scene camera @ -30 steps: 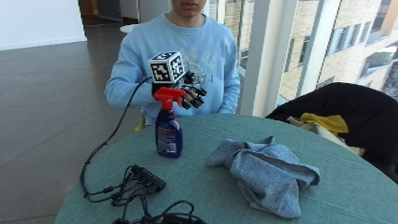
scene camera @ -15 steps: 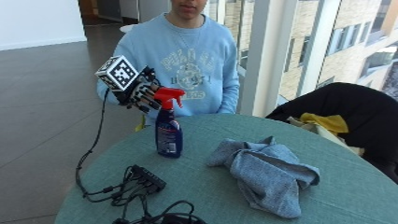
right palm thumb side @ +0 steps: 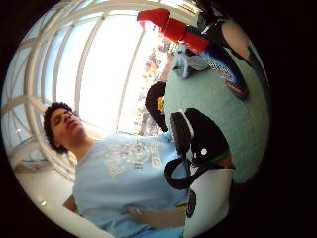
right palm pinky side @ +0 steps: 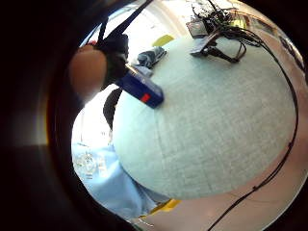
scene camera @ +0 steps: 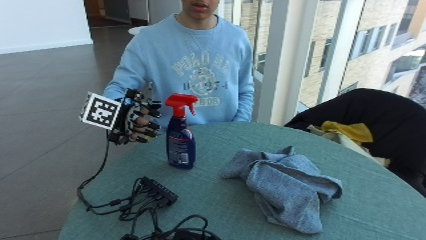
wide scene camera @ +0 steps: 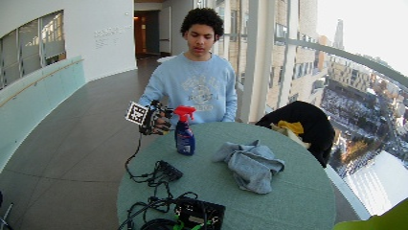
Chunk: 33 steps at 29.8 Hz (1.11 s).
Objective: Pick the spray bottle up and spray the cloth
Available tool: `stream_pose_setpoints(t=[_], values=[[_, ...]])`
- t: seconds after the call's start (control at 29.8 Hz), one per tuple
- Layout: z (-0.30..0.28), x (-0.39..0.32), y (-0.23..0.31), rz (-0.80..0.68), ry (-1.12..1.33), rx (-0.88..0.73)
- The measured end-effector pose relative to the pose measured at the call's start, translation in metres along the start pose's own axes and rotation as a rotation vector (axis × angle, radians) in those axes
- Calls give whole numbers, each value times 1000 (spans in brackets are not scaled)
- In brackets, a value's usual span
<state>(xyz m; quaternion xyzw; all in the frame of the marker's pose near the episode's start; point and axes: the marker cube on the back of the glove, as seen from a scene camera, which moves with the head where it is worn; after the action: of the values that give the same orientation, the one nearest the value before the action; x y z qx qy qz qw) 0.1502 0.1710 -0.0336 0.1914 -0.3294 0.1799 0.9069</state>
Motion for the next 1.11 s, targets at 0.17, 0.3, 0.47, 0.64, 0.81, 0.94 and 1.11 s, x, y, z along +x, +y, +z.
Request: stream_pose_setpoints(t=[0.17,0.3,0.47,0.64,0.81,0.94,1.11], values=[[4,13,-27,-24,-113,91],[11,18,-39,3,-187,36],[21,21,-56,21,-242,-17],[30,21,-76,9,-274,-69],[43,14,-95,-30,-306,-112],[52,10,-105,-49,-319,-138],[59,9,-114,-56,-335,-139]])
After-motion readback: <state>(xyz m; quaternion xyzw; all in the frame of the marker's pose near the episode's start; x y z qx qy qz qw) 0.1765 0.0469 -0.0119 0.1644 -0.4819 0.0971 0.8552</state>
